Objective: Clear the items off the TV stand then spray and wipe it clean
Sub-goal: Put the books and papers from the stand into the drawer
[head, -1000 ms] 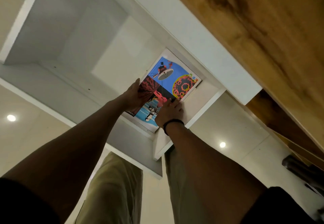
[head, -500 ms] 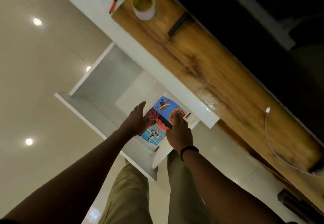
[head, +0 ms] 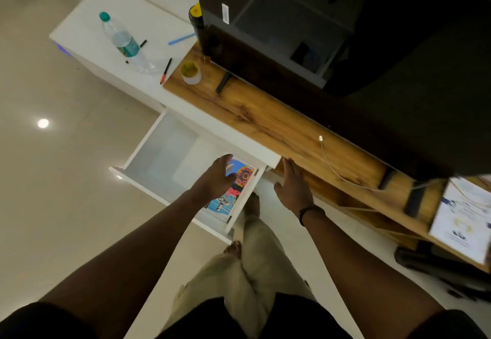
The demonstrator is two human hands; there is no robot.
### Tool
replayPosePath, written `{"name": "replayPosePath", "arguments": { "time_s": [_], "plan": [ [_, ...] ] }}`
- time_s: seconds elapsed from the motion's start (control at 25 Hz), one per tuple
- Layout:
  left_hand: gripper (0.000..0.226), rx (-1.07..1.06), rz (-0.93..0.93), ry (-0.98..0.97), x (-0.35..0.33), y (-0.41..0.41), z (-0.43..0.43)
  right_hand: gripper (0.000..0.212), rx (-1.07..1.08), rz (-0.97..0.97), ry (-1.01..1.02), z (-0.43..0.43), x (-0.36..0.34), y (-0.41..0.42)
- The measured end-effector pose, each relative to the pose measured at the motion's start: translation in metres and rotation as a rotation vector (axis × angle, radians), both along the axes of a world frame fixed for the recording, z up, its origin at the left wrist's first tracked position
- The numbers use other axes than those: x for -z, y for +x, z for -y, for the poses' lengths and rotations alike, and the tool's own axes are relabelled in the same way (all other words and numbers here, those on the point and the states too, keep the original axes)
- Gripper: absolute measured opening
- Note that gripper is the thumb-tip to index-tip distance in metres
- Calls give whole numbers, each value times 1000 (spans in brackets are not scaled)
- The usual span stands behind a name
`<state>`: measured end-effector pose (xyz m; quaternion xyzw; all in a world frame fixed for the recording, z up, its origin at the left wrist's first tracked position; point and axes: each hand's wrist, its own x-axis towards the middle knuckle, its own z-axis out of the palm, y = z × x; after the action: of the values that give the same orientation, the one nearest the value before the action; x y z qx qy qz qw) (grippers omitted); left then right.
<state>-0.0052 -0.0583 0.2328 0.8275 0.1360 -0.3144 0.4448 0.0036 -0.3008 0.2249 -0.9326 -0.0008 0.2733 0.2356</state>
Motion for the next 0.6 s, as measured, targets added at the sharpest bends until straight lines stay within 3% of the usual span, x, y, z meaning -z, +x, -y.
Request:
{"name": "replayPosePath", "arguments": {
  "time_s": [0.2,0.6],
  "plan": [
    [63,185,112,33,-45,-36,39,80,185,82,9,61,-57,-64],
    [65,547,276,-15,-109,-20,196,76,574,186,-52,210,-107,-151]
  ]
}}
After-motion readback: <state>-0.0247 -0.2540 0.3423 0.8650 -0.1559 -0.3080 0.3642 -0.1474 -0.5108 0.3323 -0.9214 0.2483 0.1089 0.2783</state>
